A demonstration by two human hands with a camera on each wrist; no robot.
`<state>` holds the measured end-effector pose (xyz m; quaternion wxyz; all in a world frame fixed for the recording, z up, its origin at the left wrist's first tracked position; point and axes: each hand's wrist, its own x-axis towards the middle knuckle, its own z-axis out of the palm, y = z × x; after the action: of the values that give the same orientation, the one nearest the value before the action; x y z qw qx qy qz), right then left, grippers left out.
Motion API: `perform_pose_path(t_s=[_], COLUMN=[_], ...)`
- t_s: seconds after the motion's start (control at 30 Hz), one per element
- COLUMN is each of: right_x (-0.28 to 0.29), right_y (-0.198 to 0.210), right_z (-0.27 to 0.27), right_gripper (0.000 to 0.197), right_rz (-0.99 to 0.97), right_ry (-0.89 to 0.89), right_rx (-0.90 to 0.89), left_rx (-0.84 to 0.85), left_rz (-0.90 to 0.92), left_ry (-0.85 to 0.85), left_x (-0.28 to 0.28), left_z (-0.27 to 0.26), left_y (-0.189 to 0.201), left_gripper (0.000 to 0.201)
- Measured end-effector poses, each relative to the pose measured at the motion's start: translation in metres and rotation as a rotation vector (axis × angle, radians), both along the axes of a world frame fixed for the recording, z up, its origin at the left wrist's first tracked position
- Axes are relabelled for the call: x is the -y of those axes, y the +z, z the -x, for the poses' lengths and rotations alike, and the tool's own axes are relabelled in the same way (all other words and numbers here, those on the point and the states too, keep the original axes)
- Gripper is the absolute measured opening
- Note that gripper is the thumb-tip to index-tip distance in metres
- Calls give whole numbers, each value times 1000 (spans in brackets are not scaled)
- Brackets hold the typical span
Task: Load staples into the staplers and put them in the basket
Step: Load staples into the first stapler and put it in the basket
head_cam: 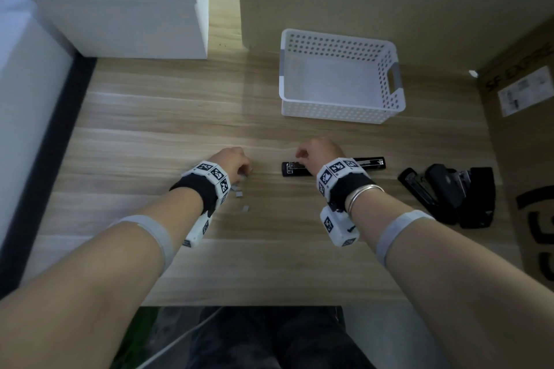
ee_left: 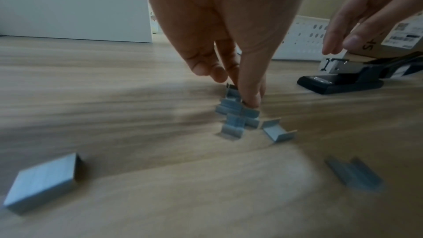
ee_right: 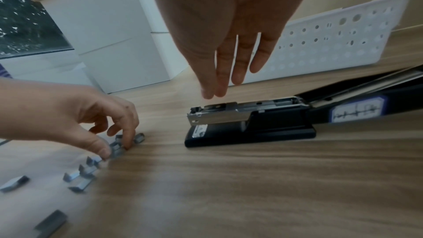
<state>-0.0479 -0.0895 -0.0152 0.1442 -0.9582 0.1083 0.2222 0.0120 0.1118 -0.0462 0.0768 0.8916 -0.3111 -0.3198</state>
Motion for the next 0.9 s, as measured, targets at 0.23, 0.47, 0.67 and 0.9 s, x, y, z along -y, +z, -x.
perform_pose_path(t_s=[0.23,0.47,0.67,0.9], right_x=[0,-4,0,13], right_y=[-2,3,6,-4], right_z=[0,0,-2,8], right_gripper=[23,28,21,17], right_rz=[-46,-145,-41,-10], right_ry=[-2,53,92,40], right_rx=[5,98,78,13], left_rx=[28,-140,-231,-167], left_rz=[76,314,384,280], left_ry=[42,251,336,227], left_x=[13,52,76,75], left_z=[2,4,8,13], left_y=[1,19,18,5], left_gripper=[27,25,40,34])
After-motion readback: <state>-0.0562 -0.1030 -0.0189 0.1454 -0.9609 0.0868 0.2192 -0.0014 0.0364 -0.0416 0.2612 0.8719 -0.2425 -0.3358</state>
